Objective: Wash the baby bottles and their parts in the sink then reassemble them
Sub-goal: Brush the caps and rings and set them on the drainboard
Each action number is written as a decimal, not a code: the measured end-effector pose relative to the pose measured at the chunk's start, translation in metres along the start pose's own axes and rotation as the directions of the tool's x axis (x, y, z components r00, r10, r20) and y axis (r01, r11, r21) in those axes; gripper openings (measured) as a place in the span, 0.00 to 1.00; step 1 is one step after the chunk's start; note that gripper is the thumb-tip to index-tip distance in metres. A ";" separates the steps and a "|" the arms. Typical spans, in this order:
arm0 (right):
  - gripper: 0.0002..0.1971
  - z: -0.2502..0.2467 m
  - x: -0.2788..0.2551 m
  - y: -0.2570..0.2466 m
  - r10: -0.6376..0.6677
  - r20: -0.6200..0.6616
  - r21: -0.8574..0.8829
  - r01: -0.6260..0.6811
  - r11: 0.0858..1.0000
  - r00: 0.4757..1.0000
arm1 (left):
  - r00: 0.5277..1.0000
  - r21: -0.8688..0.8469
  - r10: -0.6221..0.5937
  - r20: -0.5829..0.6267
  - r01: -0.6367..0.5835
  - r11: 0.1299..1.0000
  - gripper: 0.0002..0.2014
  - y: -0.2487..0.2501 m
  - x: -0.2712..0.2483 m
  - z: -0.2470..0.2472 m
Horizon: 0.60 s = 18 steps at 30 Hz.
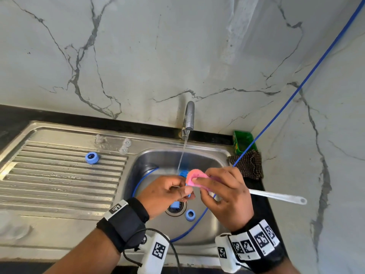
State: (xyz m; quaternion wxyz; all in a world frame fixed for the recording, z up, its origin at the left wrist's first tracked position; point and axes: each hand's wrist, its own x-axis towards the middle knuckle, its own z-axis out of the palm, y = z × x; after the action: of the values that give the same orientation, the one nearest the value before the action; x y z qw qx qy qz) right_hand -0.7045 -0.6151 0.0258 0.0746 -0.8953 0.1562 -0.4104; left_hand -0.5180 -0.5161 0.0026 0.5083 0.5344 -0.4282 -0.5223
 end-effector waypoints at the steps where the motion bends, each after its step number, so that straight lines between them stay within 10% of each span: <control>1: 0.09 0.000 -0.002 -0.001 -0.022 0.014 0.006 0.021 1.000 1.000 | 1.000 0.022 0.020 0.001 -0.020 1.000 0.14 -0.002 0.000 -0.002; 5: 0.10 0.004 -0.006 0.008 0.138 0.010 -0.047 -0.138 0.989 0.990 | 0.994 0.135 0.085 0.067 -0.093 0.986 0.15 -0.004 0.005 -0.004; 18: 0.11 0.004 -0.002 0.008 0.084 0.020 -0.016 -0.084 0.996 0.996 | 0.999 -0.015 0.039 -0.003 -0.039 0.999 0.16 0.003 0.001 -0.002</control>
State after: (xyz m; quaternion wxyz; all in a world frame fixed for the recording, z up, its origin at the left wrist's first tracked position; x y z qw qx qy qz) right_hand -0.7046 -0.6217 0.0201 0.0868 -0.8928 0.1959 -0.3963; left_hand -0.5160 -0.5175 0.0054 0.5229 0.5228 -0.4337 -0.5149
